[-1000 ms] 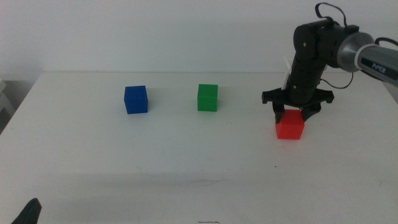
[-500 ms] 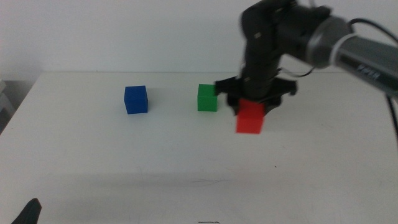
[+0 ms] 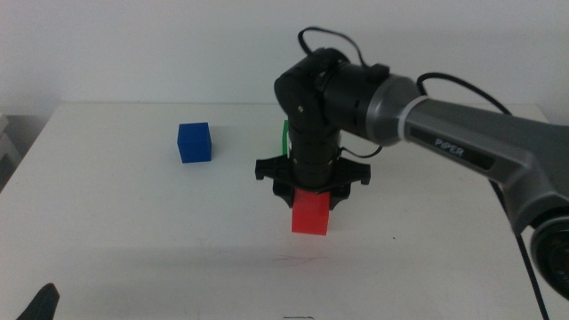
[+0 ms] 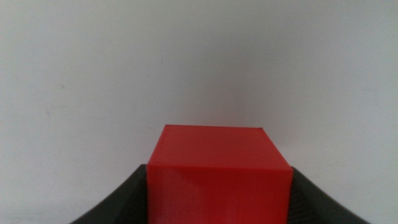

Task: Stack red cubes first, then green, then blue cubes in a specific spot.

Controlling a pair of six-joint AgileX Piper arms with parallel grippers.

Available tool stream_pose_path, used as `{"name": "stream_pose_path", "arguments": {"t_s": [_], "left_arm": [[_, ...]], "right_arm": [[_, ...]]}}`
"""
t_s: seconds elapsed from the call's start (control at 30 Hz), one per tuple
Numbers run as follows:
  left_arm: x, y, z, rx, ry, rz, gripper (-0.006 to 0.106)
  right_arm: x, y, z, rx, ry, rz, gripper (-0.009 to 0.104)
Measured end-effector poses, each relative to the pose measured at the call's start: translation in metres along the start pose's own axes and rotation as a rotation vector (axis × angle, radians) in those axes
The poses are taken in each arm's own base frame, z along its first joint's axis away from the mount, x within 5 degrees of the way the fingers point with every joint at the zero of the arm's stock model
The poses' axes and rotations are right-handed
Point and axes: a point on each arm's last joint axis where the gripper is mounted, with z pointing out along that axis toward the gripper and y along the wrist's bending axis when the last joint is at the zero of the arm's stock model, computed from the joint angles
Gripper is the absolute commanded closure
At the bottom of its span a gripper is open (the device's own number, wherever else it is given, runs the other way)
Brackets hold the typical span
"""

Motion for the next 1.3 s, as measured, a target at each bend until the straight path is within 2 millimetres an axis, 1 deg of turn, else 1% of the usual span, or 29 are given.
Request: {"name": "stream_pose_path", "arguments": {"t_s": [0.17, 0.4, 0.67, 0.7, 0.73, 0.77, 0.87, 0.93, 1.1, 1.2, 1.3], "left_arm": [[0.000, 0.000, 0.000, 0.000, 0.000, 0.000, 0.007], [0.000, 0.000, 0.000, 0.000, 0.000, 0.000, 0.007], [0.000, 0.000, 0.000, 0.000, 0.000, 0.000, 0.007], [0.000, 0.000, 0.000, 0.000, 0.000, 0.000, 0.007], [0.000, 0.000, 0.000, 0.000, 0.000, 0.000, 0.007], [0.000, 0.000, 0.000, 0.000, 0.000, 0.000, 0.007], [0.000, 0.000, 0.000, 0.000, 0.000, 0.000, 0.007], [0.000, 0.000, 0.000, 0.000, 0.000, 0.000, 0.007], [0.000, 0.000, 0.000, 0.000, 0.000, 0.000, 0.007], [0.000, 0.000, 0.000, 0.000, 0.000, 0.000, 0.007], [0.000, 0.000, 0.000, 0.000, 0.000, 0.000, 0.007]], "right_arm": [[0.006, 0.005, 0.016, 0.015, 0.034, -0.007, 0.096], [0.009, 0.008, 0.029, 0.033, 0.057, -0.014, 0.096], [0.008, 0.009, 0.030, 0.034, 0.057, -0.023, 0.095], [0.008, 0.009, 0.030, 0.034, 0.057, -0.025, 0.092], [0.008, 0.009, 0.030, 0.033, 0.056, -0.026, 0.086], [0.008, 0.009, 0.030, 0.033, 0.057, -0.028, 0.082], [0.008, 0.009, 0.030, 0.032, 0.056, -0.042, 0.068], [0.008, 0.009, 0.030, 0.029, 0.055, -0.049, 0.053], [0.009, 0.010, 0.031, 0.023, 0.065, -0.051, 0.020], [0.009, 0.010, 0.032, 0.022, 0.067, -0.059, 0.007], [0.009, 0.010, 0.027, 0.016, 0.063, -0.095, 0.002]]}}
